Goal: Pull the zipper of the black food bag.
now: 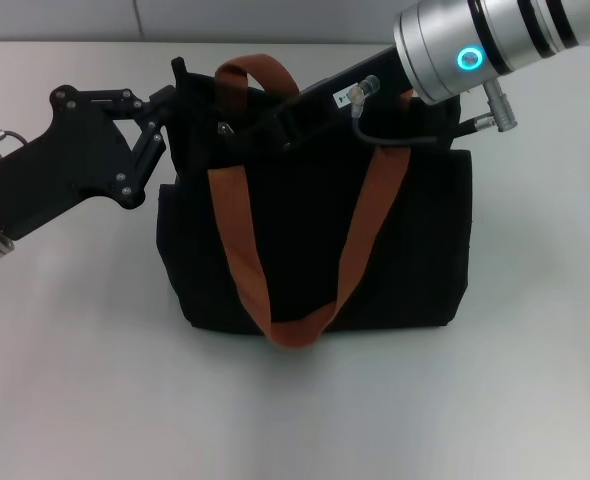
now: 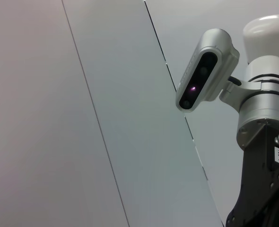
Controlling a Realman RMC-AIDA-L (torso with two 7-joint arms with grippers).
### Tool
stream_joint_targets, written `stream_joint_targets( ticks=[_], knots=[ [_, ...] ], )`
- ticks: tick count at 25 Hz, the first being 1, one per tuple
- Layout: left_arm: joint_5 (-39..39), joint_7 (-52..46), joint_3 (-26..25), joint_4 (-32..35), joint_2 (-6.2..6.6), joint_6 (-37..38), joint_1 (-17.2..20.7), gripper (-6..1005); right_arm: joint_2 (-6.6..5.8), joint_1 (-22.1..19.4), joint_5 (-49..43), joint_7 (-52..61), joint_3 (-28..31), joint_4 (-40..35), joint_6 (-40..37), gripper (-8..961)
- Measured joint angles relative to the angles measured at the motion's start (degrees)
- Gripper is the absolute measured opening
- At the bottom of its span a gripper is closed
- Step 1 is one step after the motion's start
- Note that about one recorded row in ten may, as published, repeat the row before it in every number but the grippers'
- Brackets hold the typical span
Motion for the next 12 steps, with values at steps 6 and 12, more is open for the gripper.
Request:
stream_joint_targets(
  ticks=[6, 12],
  knots=[
    [0.0, 0.0, -0.2, 0.0, 0.00, 0.3, 0.3, 123, 0.03, 0.1, -2.0, 2.4, 0.0, -1.3, 0.0, -3],
    [0.0, 0.0, -0.3, 0.0, 0.00, 0.2, 0.4, 125, 0.11, -1.2, -5.7, 7.4, -1.3, -6.5, -0.6, -1]
  ],
)
